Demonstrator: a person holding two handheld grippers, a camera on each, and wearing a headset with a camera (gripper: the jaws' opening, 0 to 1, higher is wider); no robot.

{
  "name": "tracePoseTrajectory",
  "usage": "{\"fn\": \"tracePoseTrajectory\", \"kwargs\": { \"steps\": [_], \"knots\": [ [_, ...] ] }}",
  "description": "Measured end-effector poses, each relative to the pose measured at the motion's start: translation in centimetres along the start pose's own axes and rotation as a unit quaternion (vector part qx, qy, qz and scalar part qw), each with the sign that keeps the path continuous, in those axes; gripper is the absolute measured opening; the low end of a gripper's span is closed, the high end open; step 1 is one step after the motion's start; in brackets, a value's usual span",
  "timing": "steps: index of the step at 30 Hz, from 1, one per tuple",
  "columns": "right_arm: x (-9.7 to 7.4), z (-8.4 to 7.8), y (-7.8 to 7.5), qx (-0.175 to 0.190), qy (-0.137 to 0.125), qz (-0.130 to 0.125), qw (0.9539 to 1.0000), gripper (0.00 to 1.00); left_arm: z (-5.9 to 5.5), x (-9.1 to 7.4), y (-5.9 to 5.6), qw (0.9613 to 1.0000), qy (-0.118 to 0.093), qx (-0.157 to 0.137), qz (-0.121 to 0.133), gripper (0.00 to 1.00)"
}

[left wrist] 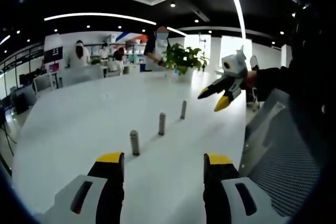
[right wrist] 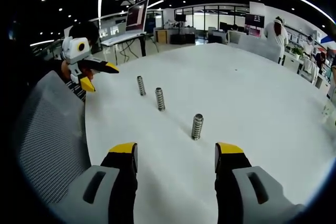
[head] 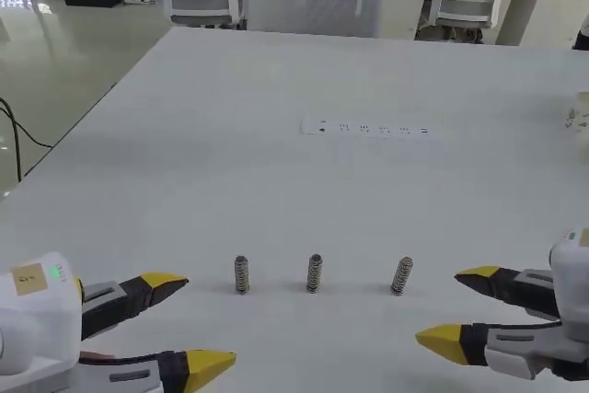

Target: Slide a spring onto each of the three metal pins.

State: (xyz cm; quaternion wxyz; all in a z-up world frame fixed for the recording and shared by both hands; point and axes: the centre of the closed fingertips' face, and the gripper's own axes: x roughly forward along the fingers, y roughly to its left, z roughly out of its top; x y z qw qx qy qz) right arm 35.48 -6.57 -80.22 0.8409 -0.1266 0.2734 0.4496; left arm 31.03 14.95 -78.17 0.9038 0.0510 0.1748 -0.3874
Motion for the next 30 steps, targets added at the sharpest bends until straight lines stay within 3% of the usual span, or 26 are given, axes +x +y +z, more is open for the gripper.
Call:
{"fn": "tracePoseTrajectory", "kwargs": {
  "steps": [30],
  "knots": [
    [0.08,0.30,0.05,-0.001,-0.004,0.003,1.0000,0.60,0.16,0.05,-0.17,1.0000,0.002,0.003,0.000,0.56]
  ]
}}
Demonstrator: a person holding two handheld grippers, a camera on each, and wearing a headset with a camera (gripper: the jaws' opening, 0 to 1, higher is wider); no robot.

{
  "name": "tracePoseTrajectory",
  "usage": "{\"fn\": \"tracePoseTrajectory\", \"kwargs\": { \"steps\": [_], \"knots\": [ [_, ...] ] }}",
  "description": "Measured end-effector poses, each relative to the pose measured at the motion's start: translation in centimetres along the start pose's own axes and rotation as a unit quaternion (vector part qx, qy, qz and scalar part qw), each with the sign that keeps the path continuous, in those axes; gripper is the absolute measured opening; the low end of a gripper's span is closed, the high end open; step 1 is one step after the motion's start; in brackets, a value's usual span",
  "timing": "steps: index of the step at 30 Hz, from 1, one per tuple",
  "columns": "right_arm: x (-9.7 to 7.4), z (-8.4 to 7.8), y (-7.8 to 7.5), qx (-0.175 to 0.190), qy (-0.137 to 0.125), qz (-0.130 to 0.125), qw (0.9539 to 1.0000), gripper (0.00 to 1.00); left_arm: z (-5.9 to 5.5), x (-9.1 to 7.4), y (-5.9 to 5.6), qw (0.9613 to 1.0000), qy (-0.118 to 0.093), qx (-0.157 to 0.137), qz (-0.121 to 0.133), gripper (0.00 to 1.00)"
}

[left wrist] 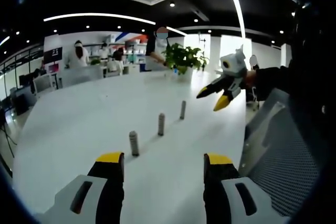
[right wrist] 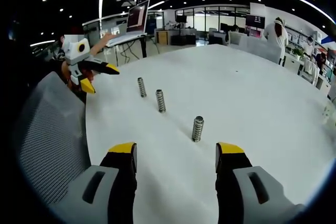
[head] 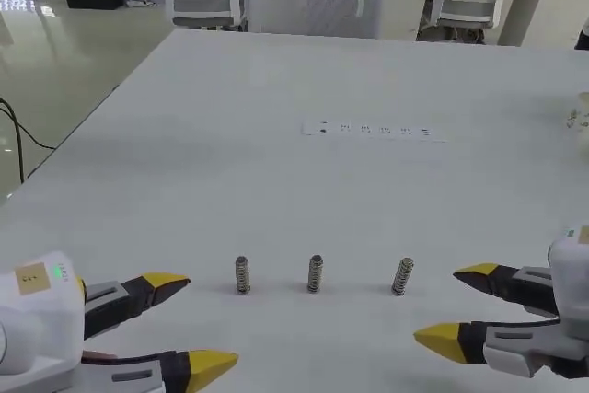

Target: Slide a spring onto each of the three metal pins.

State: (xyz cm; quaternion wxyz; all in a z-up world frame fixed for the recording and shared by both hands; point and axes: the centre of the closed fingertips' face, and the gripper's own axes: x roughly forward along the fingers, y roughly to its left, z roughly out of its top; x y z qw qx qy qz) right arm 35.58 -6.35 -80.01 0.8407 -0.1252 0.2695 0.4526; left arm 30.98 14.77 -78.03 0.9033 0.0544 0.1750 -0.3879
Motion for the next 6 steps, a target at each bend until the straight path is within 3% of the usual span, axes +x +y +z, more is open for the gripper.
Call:
{"fn": "tracePoseTrajectory", "kwargs": {
  "steps": [6],
  "knots": [
    [0.04,-0.04,-0.01,0.000,0.001,0.000,1.0000,0.60,0.02,0.01,0.01,1.0000,0.000,0.000,0.000,0.56]
  ]
}}
